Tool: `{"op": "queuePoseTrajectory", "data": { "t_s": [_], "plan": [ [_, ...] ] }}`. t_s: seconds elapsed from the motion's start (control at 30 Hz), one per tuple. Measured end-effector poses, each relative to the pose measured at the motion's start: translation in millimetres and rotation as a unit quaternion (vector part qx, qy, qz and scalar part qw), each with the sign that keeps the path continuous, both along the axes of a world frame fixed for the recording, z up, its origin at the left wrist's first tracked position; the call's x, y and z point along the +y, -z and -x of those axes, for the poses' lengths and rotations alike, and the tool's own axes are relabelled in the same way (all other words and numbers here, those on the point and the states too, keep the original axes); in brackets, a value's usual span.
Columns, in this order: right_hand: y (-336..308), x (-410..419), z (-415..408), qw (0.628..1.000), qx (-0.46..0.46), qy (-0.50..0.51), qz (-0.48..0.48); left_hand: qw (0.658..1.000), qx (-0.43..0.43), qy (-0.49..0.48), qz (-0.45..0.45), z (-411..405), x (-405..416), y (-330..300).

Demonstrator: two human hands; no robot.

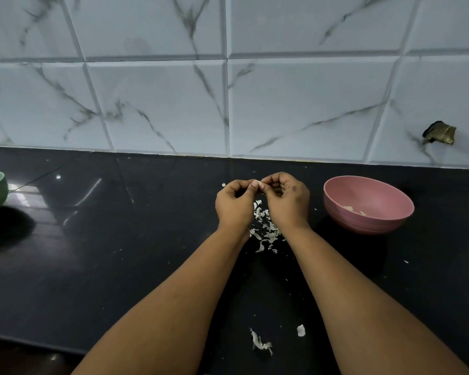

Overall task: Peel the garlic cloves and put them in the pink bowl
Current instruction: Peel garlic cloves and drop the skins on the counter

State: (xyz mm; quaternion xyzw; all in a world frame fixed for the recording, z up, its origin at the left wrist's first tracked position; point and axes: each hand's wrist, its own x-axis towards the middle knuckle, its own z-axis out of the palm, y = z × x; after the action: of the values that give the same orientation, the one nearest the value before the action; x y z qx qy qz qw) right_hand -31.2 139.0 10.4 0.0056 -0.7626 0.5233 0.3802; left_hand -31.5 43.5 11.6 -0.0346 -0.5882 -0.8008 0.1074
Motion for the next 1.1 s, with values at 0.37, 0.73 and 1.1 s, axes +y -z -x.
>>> {"op": "queuePoseTrajectory", "data": {
  "t_s": [0.37,0.73,1.1],
  "plan": [
    [0.1,0.0,2.6,0.999,-0.025,-0.022,0.027,0.997,0.001,0.071,-0.009,8.5,-8.7,-2.9],
    [-3.7,6.6,-4.3,0.996,-0.06,-0.009,-0.059,0.96,0.126,0.027,0.25,16.1,-17.6,-3.2],
    [-5.5,11.7,-4.5,0.996,-0.075,-0.038,-0.04,0.978,0.074,0.071,0.18,19.5,-17.6,-1.9]
  ]
}}
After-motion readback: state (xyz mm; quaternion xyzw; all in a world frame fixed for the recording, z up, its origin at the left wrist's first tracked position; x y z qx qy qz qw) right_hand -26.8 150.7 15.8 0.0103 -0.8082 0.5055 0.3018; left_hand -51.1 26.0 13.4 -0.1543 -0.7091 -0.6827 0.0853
